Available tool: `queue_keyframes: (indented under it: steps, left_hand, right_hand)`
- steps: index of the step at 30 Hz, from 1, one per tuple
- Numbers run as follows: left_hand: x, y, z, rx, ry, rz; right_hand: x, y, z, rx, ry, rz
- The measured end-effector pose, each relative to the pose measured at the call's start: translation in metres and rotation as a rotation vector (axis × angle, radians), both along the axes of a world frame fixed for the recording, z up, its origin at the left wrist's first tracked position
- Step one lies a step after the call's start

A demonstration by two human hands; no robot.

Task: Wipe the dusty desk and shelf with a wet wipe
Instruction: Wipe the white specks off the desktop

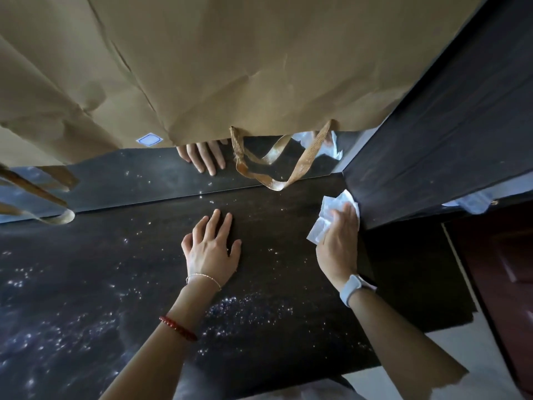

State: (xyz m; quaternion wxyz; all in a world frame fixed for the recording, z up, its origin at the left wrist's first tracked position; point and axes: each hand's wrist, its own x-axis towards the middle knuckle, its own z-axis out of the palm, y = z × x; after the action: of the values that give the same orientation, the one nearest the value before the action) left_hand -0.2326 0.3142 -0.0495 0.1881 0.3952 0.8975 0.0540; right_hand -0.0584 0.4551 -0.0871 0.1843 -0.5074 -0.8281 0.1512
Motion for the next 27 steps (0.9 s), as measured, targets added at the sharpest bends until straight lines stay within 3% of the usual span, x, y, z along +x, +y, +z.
queue_keyframes:
  steps: [3, 6, 10, 14, 16, 18, 24, 27]
  left_hand:
    - [-0.007, -0.003, -0.001, 0.027, -0.010, -0.031]
    - [-0.020, -0.005, -0.001, 0.163, -0.078, 0.009]
    - [-0.049, -0.020, 0.006, 0.353, -0.058, 0.211]
    - [-0.071, -0.036, 0.011, 0.320, -0.049, 0.348]
    - [-0.072, -0.041, 0.010, 0.272, -0.039, 0.303]
    - [-0.064, -0.042, 0.007, 0.232, -0.020, 0.183]
    - [-0.012, -0.007, 0.004, 0.185, -0.026, -0.170]
    - [0.004, 0.017, 0.002, 0.134, -0.044, -0.258]
  right_hand:
    - [-0.022, 0.007, 0.003, -0.004, 0.051, -0.131]
    - [-0.048, 0.016, 0.006, -0.034, 0.088, -0.124]
    - [-0.101, -0.022, 0.009, -0.005, 0.007, 0.193]
    - [-0.142, -0.093, 0.009, -0.094, -0.114, 0.682]
    - [-0.132, -0.085, 0.009, -0.137, -0.177, 0.772]
    - [-0.107, -0.060, 0.009, -0.124, -0.196, 0.703]
    - [-0.025, 0.037, 0.010, -0.153, -0.278, 0.165]
    - [-0.029, 0.045, 0.012, -0.184, -0.268, 0.097]
